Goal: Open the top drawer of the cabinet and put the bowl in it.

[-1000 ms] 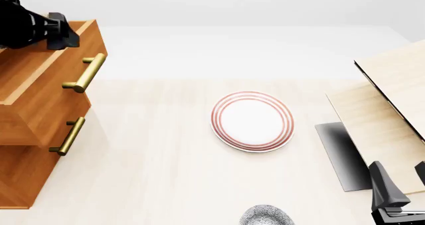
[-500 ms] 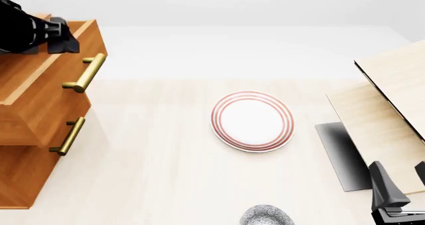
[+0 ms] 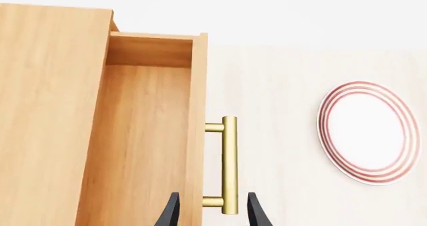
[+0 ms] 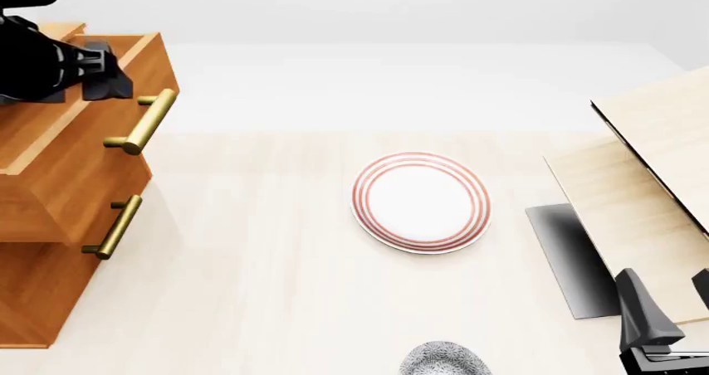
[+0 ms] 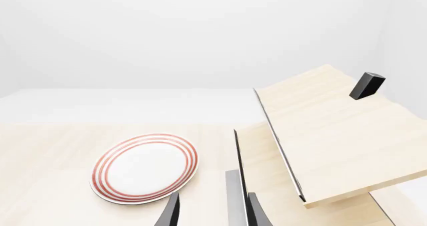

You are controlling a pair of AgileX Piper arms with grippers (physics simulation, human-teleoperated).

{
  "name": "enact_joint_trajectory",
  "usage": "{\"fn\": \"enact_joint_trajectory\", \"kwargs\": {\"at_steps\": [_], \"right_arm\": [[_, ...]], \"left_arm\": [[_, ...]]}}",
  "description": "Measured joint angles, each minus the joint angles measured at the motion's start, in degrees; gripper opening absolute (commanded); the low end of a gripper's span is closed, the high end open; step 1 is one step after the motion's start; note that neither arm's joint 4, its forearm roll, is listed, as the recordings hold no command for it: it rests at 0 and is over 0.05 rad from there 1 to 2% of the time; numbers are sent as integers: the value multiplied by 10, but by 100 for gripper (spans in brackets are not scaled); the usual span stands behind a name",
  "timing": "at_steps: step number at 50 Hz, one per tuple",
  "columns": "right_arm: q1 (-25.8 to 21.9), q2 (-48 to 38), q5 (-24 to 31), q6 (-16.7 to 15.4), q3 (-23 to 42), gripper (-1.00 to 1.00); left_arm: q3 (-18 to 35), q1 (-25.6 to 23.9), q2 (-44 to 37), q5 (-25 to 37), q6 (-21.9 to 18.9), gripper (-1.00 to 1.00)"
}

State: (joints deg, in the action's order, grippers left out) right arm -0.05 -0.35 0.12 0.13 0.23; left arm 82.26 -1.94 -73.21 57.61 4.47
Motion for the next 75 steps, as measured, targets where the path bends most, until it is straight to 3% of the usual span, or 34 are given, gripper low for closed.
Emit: {"fn": "enact_joint_trajectory", "kwargs": {"at_steps": [59,75], "right_arm": [[0,0,0,0,0,100],[0,0,0,0,0,100]], "left_arm": [[-73,5,-9,-62,10,100],[-66,-28,-21,-57,4,100]]}}
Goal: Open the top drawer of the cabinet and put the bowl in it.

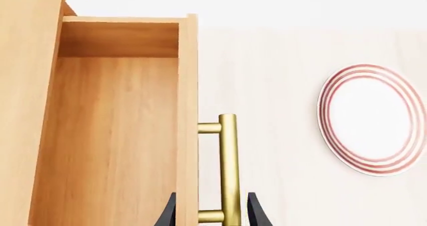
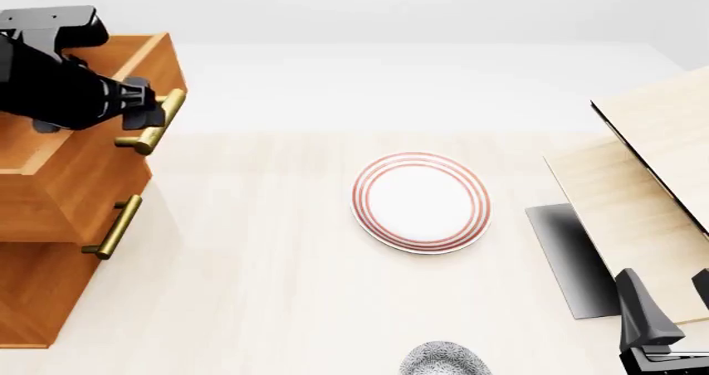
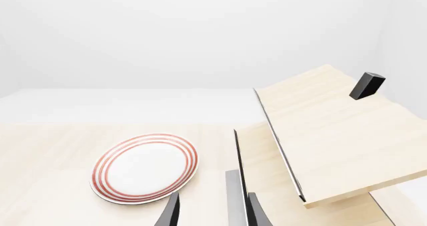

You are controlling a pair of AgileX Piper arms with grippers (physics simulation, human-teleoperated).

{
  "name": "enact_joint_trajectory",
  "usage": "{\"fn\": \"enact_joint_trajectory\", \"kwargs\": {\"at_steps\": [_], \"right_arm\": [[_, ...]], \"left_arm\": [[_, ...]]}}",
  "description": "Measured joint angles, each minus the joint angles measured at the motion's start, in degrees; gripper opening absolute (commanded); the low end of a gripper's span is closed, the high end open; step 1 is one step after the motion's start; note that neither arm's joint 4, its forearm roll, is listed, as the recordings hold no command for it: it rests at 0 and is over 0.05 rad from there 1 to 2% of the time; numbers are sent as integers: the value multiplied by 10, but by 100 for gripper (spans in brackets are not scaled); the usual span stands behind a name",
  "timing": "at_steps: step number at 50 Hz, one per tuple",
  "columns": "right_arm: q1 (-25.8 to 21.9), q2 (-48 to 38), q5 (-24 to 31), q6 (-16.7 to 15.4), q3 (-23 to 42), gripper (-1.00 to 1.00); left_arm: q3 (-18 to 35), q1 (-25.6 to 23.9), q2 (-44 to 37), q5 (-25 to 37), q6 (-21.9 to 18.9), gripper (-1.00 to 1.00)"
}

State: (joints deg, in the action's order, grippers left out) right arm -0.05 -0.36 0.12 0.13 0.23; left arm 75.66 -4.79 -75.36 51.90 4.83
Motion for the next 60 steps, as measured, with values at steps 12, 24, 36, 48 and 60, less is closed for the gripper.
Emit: {"fn": "enact_joint_trajectory", "kwargs": {"at_steps": [12,24,36,48,60], "right_arm": [[0,0,0,0,0,100],[0,0,0,0,0,100],[0,0,0,0,0,100],[0,0,0,0,0,100],[0,0,0,0,0,100]], "left_arm": [[8,-25,-5,11,-5,100],[17,-49,-11,18,-1,100],[23,-71,-16,22,5,100],[30,-98,-23,22,16,100],[38,-126,-31,21,24,100]]}}
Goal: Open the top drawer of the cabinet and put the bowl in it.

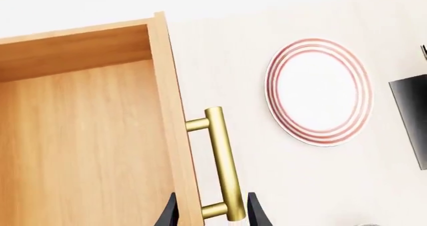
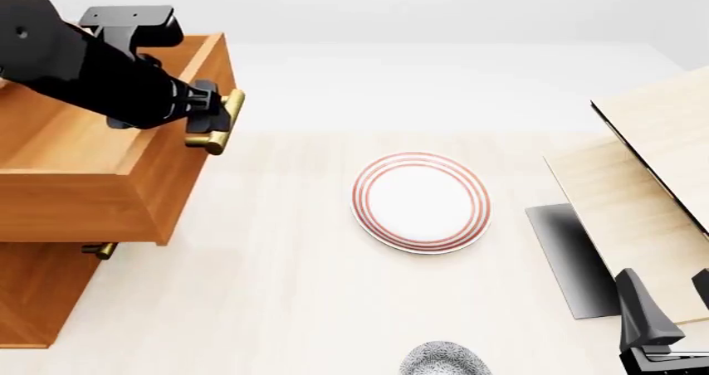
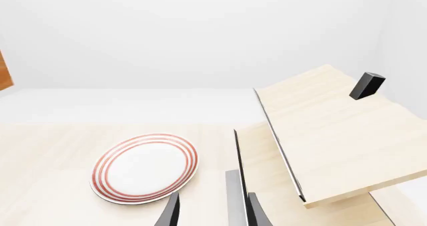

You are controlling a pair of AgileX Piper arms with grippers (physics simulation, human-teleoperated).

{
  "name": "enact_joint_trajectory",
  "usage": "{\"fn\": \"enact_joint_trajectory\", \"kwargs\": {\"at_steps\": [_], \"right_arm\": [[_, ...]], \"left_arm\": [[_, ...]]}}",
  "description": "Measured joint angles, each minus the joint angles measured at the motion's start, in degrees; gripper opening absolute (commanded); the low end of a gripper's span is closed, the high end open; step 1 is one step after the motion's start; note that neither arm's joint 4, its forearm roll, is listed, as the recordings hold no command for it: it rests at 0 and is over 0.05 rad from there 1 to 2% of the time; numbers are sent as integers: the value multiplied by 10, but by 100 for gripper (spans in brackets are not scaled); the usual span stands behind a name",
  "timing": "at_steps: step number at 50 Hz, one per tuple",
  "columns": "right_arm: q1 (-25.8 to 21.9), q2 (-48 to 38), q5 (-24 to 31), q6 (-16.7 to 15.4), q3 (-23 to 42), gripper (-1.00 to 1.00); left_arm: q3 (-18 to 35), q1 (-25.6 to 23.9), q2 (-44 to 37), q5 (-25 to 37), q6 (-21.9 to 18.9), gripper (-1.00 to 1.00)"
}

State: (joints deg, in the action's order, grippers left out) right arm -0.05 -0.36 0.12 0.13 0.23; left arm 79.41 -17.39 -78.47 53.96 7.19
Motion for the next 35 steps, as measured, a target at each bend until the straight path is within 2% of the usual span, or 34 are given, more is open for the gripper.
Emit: {"fn": "enact_joint_trajectory", "kwargs": {"at_steps": [21,35], "right_arm": [[0,0,0,0,0,100],[0,0,0,0,0,100]], "left_arm": [[6,-18,-6,4,23,100],[13,-14,-9,14,11,100]]}}
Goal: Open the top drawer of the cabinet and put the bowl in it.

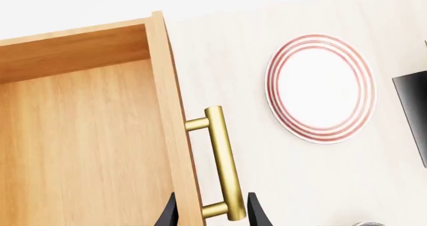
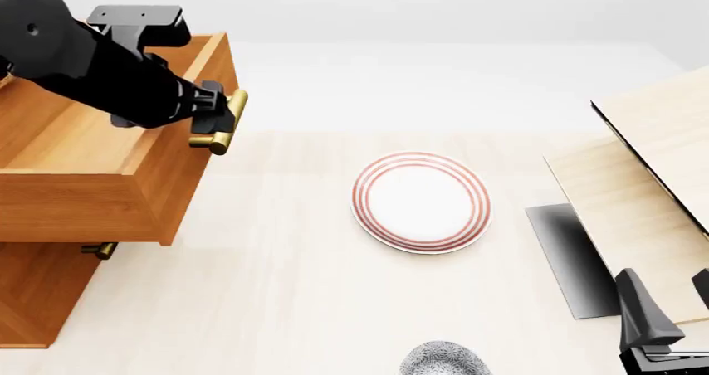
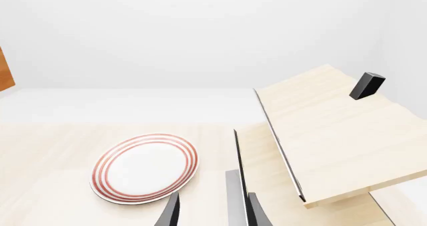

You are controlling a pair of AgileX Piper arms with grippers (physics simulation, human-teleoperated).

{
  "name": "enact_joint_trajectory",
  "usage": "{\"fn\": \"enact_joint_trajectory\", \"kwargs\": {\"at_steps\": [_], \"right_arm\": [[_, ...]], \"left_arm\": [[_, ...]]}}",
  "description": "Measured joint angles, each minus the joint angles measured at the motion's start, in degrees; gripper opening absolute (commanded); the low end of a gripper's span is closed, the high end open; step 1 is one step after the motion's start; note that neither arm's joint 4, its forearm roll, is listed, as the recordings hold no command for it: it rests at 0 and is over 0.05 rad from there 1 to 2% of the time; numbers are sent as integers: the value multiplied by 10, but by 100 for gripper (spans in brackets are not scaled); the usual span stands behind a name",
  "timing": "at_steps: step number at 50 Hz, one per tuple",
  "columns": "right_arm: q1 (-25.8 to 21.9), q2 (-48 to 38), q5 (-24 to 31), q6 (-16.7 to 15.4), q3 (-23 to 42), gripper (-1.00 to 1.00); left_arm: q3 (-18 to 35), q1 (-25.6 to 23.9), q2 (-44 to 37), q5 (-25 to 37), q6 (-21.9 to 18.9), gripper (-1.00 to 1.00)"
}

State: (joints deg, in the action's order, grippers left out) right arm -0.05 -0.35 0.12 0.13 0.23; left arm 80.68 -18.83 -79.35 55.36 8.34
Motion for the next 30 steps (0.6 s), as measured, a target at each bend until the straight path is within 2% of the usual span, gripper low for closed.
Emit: {"fn": "enact_joint_trajectory", "kwargs": {"at_steps": [30], "right_arm": [[0,0,0,0,0,100]], "left_arm": [[30,5,26,33,-41,100]]}}
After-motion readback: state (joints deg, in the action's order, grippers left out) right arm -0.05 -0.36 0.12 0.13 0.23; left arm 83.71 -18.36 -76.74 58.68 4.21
